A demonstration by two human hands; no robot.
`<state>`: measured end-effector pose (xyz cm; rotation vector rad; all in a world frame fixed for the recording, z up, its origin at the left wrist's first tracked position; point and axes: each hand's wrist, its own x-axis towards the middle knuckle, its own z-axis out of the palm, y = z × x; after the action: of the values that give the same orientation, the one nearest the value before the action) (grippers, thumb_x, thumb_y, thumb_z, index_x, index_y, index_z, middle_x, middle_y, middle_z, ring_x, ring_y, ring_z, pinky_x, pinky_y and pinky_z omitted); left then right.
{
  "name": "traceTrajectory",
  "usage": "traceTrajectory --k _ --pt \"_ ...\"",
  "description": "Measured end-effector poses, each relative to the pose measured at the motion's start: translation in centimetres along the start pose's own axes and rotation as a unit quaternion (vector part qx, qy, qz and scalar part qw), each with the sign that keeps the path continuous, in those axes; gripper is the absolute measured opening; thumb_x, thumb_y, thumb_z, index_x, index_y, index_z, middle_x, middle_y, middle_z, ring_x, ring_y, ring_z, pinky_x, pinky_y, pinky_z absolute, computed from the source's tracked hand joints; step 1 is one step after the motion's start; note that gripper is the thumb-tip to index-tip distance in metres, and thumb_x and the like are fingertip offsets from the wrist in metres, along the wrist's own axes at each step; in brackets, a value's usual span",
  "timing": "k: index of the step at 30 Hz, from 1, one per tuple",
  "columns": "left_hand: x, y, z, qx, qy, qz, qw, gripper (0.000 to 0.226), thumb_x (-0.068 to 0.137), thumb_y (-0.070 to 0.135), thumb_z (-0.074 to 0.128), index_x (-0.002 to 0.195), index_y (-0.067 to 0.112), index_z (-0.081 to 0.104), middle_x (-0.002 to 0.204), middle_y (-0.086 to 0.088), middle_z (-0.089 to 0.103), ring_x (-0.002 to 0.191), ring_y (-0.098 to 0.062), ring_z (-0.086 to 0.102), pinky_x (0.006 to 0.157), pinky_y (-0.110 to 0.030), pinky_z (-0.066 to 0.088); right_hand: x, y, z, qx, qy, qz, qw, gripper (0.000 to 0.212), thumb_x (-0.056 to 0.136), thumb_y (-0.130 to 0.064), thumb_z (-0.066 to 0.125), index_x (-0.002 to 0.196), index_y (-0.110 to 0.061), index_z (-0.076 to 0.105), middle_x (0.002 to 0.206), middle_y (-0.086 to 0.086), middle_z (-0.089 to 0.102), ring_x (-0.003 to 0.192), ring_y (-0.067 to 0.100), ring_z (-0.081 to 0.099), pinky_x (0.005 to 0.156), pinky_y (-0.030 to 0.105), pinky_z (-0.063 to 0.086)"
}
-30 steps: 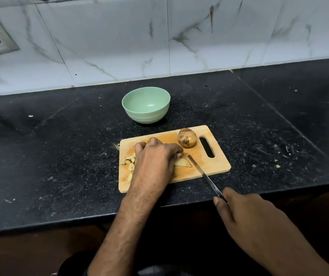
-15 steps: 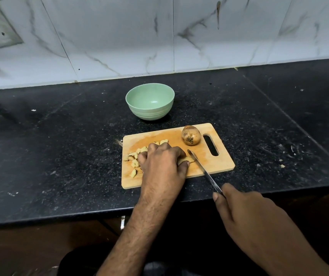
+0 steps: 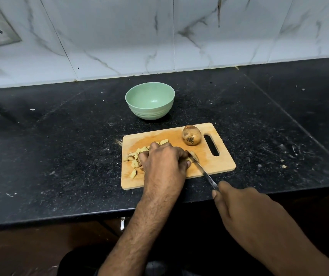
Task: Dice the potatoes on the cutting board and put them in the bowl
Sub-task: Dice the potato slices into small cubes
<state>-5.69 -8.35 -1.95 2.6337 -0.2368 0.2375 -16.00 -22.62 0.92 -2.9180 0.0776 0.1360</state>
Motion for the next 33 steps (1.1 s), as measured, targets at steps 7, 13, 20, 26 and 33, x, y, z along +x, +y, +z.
traceTrajectory --k 7,13,20,26,33 --pt "0.4 -0.1 0.1 -0.035 0.002 -0.024 0.999 0.019 0.086 0.04 0.075 0.104 0.036 0.074 0.1 0.017 0.068 0.105 -0.01 0.041 0.087 -0.034 0.021 1.9 -0.1 0.5 0.032 -0.002 -0.012 0.999 0.027 0.106 -0.045 0.02 0.104 -0.032 0.043 0.076 -0.006 0.049 0.068 0.014 0.05 0.065 0.032 0.046" --pt "0.2 -0.2 0.2 -0.054 0.016 -0.04 0.998 0.019 0.084 0.045 0.075 0.101 0.036 0.075 0.091 0.018 0.069 0.102 -0.008 0.041 0.086 -0.033 0.02 0.5 0.7 0.4 0.04 -0.029 -0.015 0.999 0.027 0.106 -0.046 0.018 0.093 -0.032 0.037 0.075 -0.003 0.054 0.064 0.009 0.054 0.062 0.031 0.047" --pt "-0.4 -0.6 0.6 -0.04 0.045 -0.018 0.998 0.022 0.085 0.049 0.072 0.101 0.035 0.076 0.094 0.017 0.063 0.102 -0.009 0.039 0.084 -0.029 0.014 -1.6 0.8 -0.2 0.034 -0.077 0.009 0.996 0.026 0.106 -0.049 0.017 0.095 -0.032 0.034 0.078 -0.002 0.055 0.065 0.01 0.054 0.061 0.026 0.044" --pt "-0.9 -1.0 0.7 -0.055 0.066 -0.008 0.996 0.025 0.081 0.052 0.074 0.099 0.036 0.077 0.092 0.018 0.064 0.109 -0.008 0.036 0.086 -0.03 0.011 -2.1 0.6 -0.7 0.024 -0.096 0.035 0.994 0.027 0.104 -0.052 0.016 0.1 -0.032 0.034 0.084 -0.003 0.057 0.074 0.013 0.057 0.076 0.032 0.053" --pt "-1.5 -1.1 0.6 -0.04 0.054 0.001 0.998 0.019 0.091 0.043 0.068 0.108 0.038 0.075 0.104 0.018 0.063 0.113 -0.012 0.036 0.092 -0.036 0.017 -1.8 -0.7 -1.8 0.009 -0.051 0.03 0.998 0.033 0.101 -0.056 0.014 0.085 -0.031 0.029 0.076 -0.006 0.053 0.064 0.01 0.053 0.062 0.027 0.046"
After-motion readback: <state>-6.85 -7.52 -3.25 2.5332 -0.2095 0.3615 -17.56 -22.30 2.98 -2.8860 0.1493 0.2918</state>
